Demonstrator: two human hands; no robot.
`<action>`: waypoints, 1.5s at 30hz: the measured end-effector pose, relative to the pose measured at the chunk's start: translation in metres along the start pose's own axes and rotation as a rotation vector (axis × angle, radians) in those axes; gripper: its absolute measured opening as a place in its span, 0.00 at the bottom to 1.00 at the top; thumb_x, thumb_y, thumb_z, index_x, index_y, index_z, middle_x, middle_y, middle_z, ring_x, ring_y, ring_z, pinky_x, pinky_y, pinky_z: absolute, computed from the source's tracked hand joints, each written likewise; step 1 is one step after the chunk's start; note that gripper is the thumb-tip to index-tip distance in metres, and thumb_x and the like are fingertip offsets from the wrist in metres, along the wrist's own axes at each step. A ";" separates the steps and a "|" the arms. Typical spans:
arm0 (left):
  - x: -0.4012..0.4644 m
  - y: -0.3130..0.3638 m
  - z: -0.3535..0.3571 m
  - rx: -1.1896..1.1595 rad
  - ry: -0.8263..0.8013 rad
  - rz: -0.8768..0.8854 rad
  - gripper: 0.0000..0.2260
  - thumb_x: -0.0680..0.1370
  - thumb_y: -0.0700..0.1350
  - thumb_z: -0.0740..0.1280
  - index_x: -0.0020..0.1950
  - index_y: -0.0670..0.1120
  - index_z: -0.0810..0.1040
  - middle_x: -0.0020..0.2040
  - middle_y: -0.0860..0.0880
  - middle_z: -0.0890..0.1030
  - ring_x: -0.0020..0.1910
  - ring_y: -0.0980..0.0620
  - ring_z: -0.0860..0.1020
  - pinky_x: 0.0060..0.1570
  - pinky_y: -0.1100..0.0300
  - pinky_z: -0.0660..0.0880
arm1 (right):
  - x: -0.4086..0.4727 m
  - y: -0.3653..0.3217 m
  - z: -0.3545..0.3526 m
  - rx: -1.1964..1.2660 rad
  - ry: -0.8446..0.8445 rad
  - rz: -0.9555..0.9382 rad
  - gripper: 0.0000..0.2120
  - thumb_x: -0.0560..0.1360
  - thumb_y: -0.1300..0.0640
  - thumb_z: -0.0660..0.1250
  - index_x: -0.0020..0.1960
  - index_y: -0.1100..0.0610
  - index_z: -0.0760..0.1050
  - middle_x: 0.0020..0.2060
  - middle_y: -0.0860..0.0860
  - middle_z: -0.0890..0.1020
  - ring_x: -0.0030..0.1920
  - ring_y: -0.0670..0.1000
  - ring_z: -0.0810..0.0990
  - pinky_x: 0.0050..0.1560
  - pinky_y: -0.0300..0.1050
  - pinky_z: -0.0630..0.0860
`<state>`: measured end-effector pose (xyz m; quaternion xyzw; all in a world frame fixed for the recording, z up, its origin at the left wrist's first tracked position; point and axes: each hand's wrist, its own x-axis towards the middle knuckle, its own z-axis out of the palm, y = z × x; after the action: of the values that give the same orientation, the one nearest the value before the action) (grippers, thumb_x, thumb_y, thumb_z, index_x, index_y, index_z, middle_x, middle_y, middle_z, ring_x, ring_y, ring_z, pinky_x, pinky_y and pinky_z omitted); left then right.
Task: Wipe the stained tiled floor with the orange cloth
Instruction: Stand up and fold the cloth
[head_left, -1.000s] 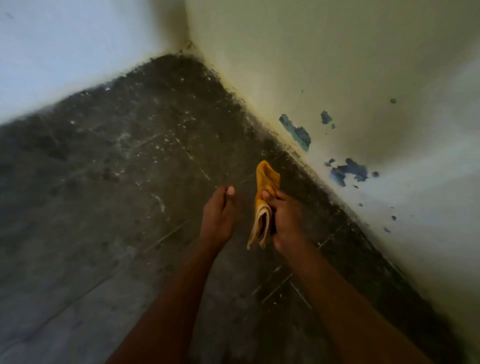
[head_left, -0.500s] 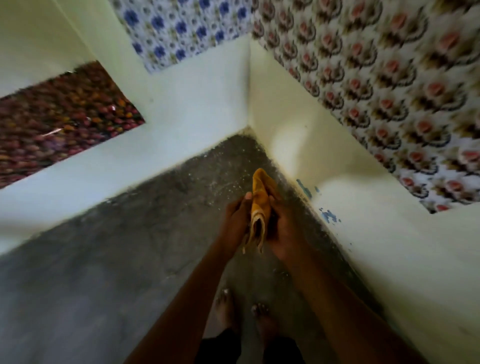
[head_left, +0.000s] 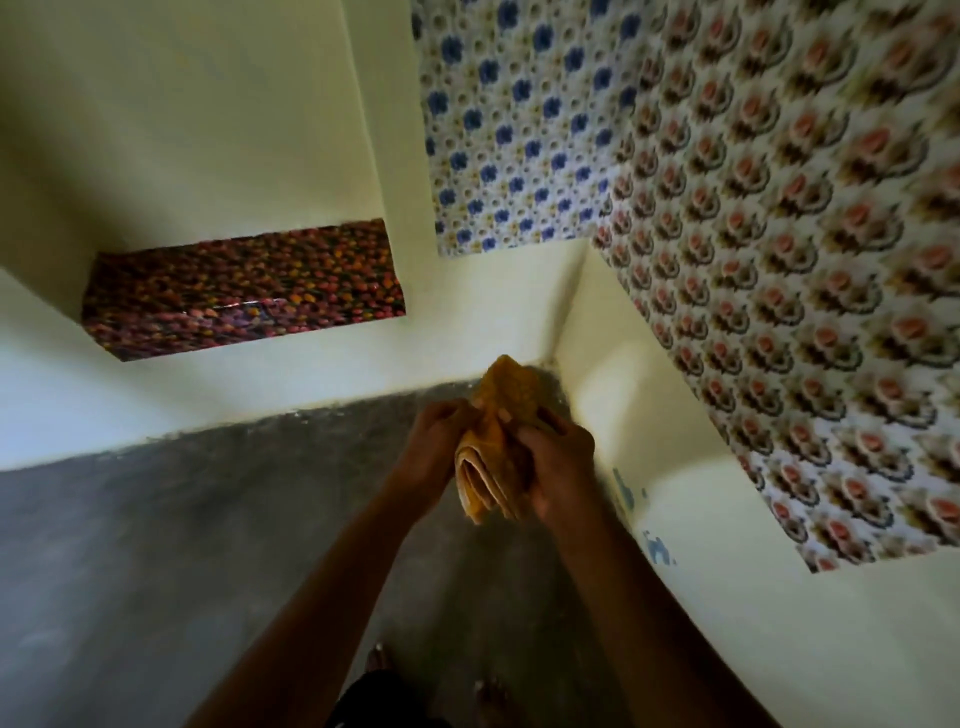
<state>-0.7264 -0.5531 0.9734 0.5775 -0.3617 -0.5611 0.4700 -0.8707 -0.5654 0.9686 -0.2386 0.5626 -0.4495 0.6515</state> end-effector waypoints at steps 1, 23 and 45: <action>0.000 0.003 -0.008 0.008 0.018 0.006 0.17 0.85 0.45 0.65 0.48 0.30 0.80 0.45 0.33 0.81 0.45 0.38 0.80 0.46 0.47 0.79 | -0.001 -0.003 0.007 -0.041 0.001 0.005 0.20 0.71 0.63 0.79 0.62 0.59 0.82 0.52 0.57 0.87 0.52 0.58 0.87 0.53 0.54 0.85; 0.058 0.041 -0.281 0.069 0.130 0.098 0.09 0.86 0.43 0.62 0.61 0.47 0.82 0.49 0.46 0.87 0.49 0.47 0.86 0.42 0.63 0.82 | 0.006 0.003 0.304 -0.579 -0.010 -0.147 0.15 0.71 0.53 0.81 0.47 0.56 0.76 0.45 0.53 0.82 0.43 0.53 0.82 0.43 0.48 0.82; 0.243 0.112 -0.442 -0.299 -0.375 -0.171 0.25 0.72 0.33 0.70 0.69 0.44 0.78 0.66 0.40 0.83 0.65 0.38 0.82 0.61 0.45 0.81 | 0.206 -0.055 0.452 -0.867 -0.088 -0.220 0.15 0.67 0.44 0.81 0.48 0.46 0.80 0.46 0.51 0.86 0.45 0.52 0.85 0.45 0.49 0.81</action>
<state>-0.2513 -0.7555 0.9732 0.4161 -0.3054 -0.7432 0.4258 -0.4678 -0.8559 1.0206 -0.5667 0.6421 -0.2282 0.4631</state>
